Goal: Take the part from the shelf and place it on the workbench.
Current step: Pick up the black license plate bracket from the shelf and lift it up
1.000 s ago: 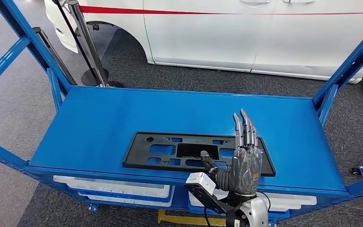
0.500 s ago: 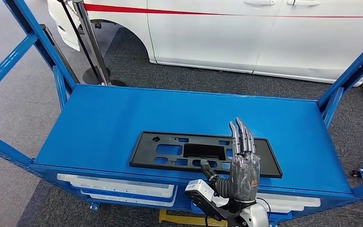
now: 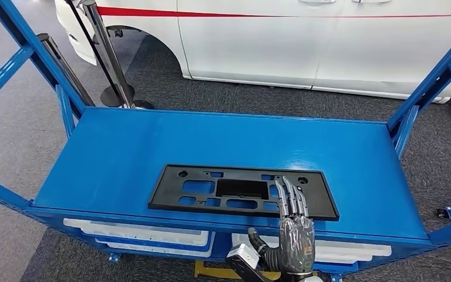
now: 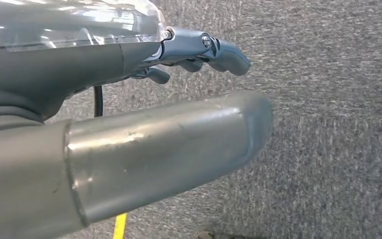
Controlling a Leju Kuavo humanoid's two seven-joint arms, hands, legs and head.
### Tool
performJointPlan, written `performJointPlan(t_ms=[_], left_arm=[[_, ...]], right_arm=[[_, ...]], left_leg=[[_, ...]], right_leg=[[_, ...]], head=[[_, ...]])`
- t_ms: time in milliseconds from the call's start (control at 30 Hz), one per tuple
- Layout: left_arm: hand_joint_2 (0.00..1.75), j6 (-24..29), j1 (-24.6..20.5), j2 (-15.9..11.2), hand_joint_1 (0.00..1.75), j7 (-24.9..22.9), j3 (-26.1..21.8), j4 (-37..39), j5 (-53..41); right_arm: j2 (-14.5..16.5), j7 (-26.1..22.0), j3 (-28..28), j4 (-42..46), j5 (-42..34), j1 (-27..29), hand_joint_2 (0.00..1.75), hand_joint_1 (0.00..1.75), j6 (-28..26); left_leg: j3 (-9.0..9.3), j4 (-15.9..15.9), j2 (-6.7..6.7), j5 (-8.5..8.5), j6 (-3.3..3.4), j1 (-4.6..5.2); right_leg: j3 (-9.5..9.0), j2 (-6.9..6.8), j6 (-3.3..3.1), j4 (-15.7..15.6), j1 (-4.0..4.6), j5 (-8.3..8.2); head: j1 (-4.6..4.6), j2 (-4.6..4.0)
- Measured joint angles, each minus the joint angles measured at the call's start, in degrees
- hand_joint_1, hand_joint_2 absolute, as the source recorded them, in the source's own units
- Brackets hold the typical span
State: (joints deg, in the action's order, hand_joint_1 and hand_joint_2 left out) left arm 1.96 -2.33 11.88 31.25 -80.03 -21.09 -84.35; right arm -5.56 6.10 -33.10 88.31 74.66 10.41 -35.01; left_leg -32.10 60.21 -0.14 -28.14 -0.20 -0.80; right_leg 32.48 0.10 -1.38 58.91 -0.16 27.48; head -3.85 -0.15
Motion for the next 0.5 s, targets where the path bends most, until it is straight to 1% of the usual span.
performJointPlan(t_ms=[33, 67, 133, 167, 200, 233, 267, 300, 333, 367, 400, 433, 467, 500], left_arm=[[0.00, -0.06, -0.04, 0.04, 0.00, 0.01, -0.01, -0.13, 0.01], [0.00, -0.12, -0.04, 0.08, 0.00, 0.01, -0.03, -0.24, 0.01], [0.00, -0.15, 0.06, 0.18, 0.00, 0.01, -0.07, -0.32, 0.02], [0.00, -0.16, 0.09, 0.26, 0.00, 0.01, -0.08, -0.33, 0.02], [0.00, -0.18, 0.08, 0.33, 0.00, 0.01, -0.09, -0.36, 0.02], [0.00, -0.19, 0.07, 0.40, 0.00, 0.01, -0.10, -0.41, 0.02], [0.00, -0.19, 0.06, 0.43, 0.00, 0.01, -0.10, -0.48, 0.02], [0.00, -0.19, 0.07, 0.43, 0.00, 0.01, -0.10, -0.54, 0.02], [0.00, -0.19, 0.08, 0.44, 0.00, 0.01, -0.11, -0.59, 0.02], [0.00, -0.19, 0.09, 0.46, 0.00, 0.01, -0.11, -0.61, 0.02], [0.00, -0.19, 0.09, 0.50, 0.00, 0.01, -0.12, -0.62, 0.02], [0.00, -0.19, 0.08, 0.56, 0.00, 0.01, -0.12, -0.62, 0.02], [0.00, -0.20, 0.08, 0.62, 0.00, 0.01, -0.12, -0.62, 0.02], [0.00, -0.21, 0.07, 0.66, 0.00, 0.01, -0.12, -0.62, 0.02]], right_arm=[[-0.20, 0.25, -0.21, -0.02, -0.02, 0.02, 1.75, 0.00, -0.06], [-0.41, 0.45, -0.40, -0.03, -0.04, 0.05, 1.75, 0.00, -0.10], [-0.78, 0.69, -0.70, -0.07, -0.07, 0.10, 1.75, 0.00, -0.12], [-0.94, 0.77, -0.77, -0.08, -0.08, 0.13, 1.75, 0.00, -0.13], [-1.11, 0.81, -0.83, -0.08, -0.08, 0.14, 1.75, 0.00, -0.14], [-1.28, 0.84, -0.87, -0.12, -0.09, 0.17, 1.75, 0.00, -0.15], [-1.44, 0.86, -0.91, -0.20, -0.10, 0.22, 1.75, 0.00, -0.15], [-1.59, 0.87, -0.97, -0.30, -0.11, 0.29, 1.75, 0.00, -0.15], [-1.72, 0.88, -1.02, -0.42, -0.14, 0.38, 1.75, 0.00, -0.15], [-1.83, 0.88, -1.07, -0.50, -0.18, 0.44, 1.75, 0.00, -0.15], [-1.90, 0.88, -1.10, -0.54, -0.22, 0.49, 1.75, 0.00, -0.15], [-1.95, 0.88, -1.13, -0.55, -0.25, 0.51, 1.75, 0.00, -0.16], [-1.98, 0.88, -1.14, -0.56, -0.28, 0.49, 1.75, 0.00, -0.16], [-2.02, 0.95, -1.16, -0.58, -0.33, 0.48, 1.75, 0.00, -0.18]], left_leg=[[0.83, -1.81, -0.01, 0.34, 0.23, 0.16], [1.07, -2.42, -0.03, 0.18, 0.40, 0.33], [1.18, -2.94, -0.01, 0.53, 0.87, 0.21], [1.30, -3.26, 0.04, 0.77, 1.23, 0.07], [1.40, -3.57, 0.11, 1.01, 1.58, -0.09], [1.46, -3.72, 0.18, 1.14, 1.82, -0.17], [1.43, -3.72, 0.22, 1.15, 2.00, -0.14], [1.39, -3.67, 0.25, 1.13, 2.07, -0.11], [1.37, -3.62, 0.27, 1.10, 2.08, -0.09], [1.40, -3.56, 0.27, 1.05, 2.06, -0.08], [1.47, -3.48, 0.23, 0.97, 1.97, -0.09], [1.57, -3.36, 0.18, 0.82, 1.83, -0.11], [1.64, -3.20, 0.13, 0.63, 1.61, -0.06], [1.64, -2.97, 0.09, 0.42, 1.32, 0.04]], right_leg=[[0.04, 0.00, 0.24, 0.05, 0.06, 0.02], [0.09, -0.01, 0.56, 0.04, 0.08, -0.01], [0.07, -0.02, 1.20, 0.01, -0.02, -0.01], [0.25, -0.02, 1.51, 0.58, -0.06, 0.51], [0.92, -0.02, 1.76, 2.21, -0.09, 1.68], [2.16, -0.03, 1.99, 5.05, -0.20, 3.44], [3.87, -0.03, 2.19, 8.73, -0.26, 5.42], [5.63, -0.03, 2.37, 12.44, -0.36, 7.02], [6.86, -0.04, 2.53, 15.00, -0.47, 7.71], [7.14, -0.05, 2.65, 15.53, -0.58, 7.22], [6.24, -0.07, 2.69, 13.69, -0.72, 5.62], [4.38, -0.09, 2.66, 9.98, -0.85, 3.41], [2.36, -0.09, 2.56, 5.99, -0.90, 1.77], [0.80, -0.06, 2.35, 2.78, -0.87, 0.66]], head=[[0.01, 0.00], [0.01, 0.00], [0.00, 0.00], [0.01, 0.00], [0.02, 0.00], [0.02, 0.00], [0.03, 0.00], [0.03, 0.00], [0.03, 0.00], [0.03, 0.00], [0.03, 0.00], [0.04, 0.00], [0.03, 0.00], [0.03, 0.00]])
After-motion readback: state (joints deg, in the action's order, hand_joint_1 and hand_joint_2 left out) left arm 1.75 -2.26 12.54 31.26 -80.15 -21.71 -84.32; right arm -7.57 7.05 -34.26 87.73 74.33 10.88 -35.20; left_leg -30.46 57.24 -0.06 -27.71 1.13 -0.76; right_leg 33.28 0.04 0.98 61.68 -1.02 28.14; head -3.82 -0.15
